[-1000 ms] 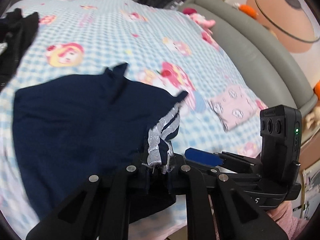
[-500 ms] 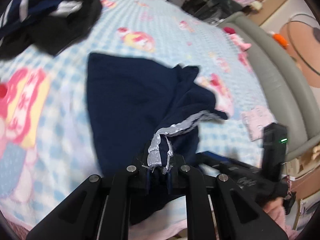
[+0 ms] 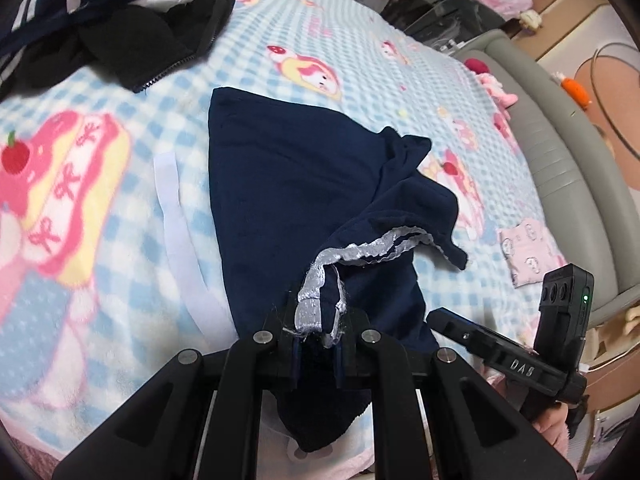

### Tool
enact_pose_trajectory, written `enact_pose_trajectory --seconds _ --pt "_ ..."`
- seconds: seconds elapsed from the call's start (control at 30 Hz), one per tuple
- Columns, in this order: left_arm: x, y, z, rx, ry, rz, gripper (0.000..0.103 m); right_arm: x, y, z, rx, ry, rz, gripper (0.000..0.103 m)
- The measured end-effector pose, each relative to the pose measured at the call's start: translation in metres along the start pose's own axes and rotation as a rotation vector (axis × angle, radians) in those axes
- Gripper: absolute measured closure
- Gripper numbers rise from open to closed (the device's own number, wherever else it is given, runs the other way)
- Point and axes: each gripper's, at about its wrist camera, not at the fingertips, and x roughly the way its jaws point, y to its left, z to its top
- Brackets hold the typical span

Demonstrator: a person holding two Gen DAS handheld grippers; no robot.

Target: Fold clothes

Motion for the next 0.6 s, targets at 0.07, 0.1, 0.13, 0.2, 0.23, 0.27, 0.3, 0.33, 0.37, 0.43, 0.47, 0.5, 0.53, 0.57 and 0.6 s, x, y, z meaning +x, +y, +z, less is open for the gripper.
enact_pose_trajectory --seconds 0.07,0.1,0.13,0.2,0.23,0.27,0.3,0.33,0.37,0.43,0.47,0.5,0.53,0.57,0.6 --pt "-0.002 0.004 -0.002 -0.011 -0.004 -0.02 0.091 -0.004 0.002 0.001 0.001 -0.017 0.016 0.054" --pt "-0.003 0.006 -0.003 -0.016 -0.004 -0.03 0.091 -0.006 0.003 0.001 0.001 -0.025 0.024 0.054" --pt "-0.003 0.006 -0.004 -0.023 0.001 -0.041 0.091 -0.008 0.005 0.002 0.001 -0.03 0.033 0.054" --pt "-0.003 0.008 -0.006 -0.035 0.011 -0.062 0.091 -0.006 0.011 0.003 -0.01 -0.02 0.063 0.052" --pt "-0.004 0.009 -0.007 -0.041 0.018 -0.074 0.091 -0.004 0.015 0.003 -0.017 -0.007 0.084 0.052" --pt "-0.004 0.008 -0.01 -0.05 0.029 -0.088 0.091 -0.001 0.02 0.002 -0.027 0.007 0.104 0.052" --pt "-0.004 0.006 -0.013 -0.055 0.041 -0.099 0.091 0.002 0.025 0.001 -0.038 0.019 0.121 0.051" --pt "-0.004 0.002 -0.017 -0.049 0.052 -0.098 0.091 0.005 0.03 -0.001 -0.051 0.031 0.129 0.05" --pt "-0.004 -0.001 -0.021 -0.039 0.058 -0.086 0.091 0.008 0.035 -0.003 -0.063 0.042 0.136 0.049" --pt "-0.002 -0.01 -0.029 -0.002 0.069 -0.046 0.09 0.02 0.043 -0.006 -0.1 0.076 0.094 0.04" --pt "0.0 -0.014 -0.032 0.02 0.075 -0.021 0.087 0.027 0.046 -0.007 -0.122 0.098 0.054 0.04" --pt "0.002 -0.017 -0.033 0.039 0.085 0.009 0.082 0.034 0.048 -0.009 -0.143 0.116 0.013 0.043" --pt "0.002 -0.018 -0.032 0.042 0.092 0.026 0.08 0.039 0.048 -0.012 -0.158 0.125 -0.028 0.047" --pt "0.001 -0.018 -0.031 0.042 0.089 0.038 0.076 0.041 0.048 -0.014 -0.171 0.129 -0.064 0.048" --pt "-0.005 -0.017 -0.028 0.035 0.068 0.036 0.067 0.037 0.049 -0.014 -0.178 0.122 -0.075 0.048"
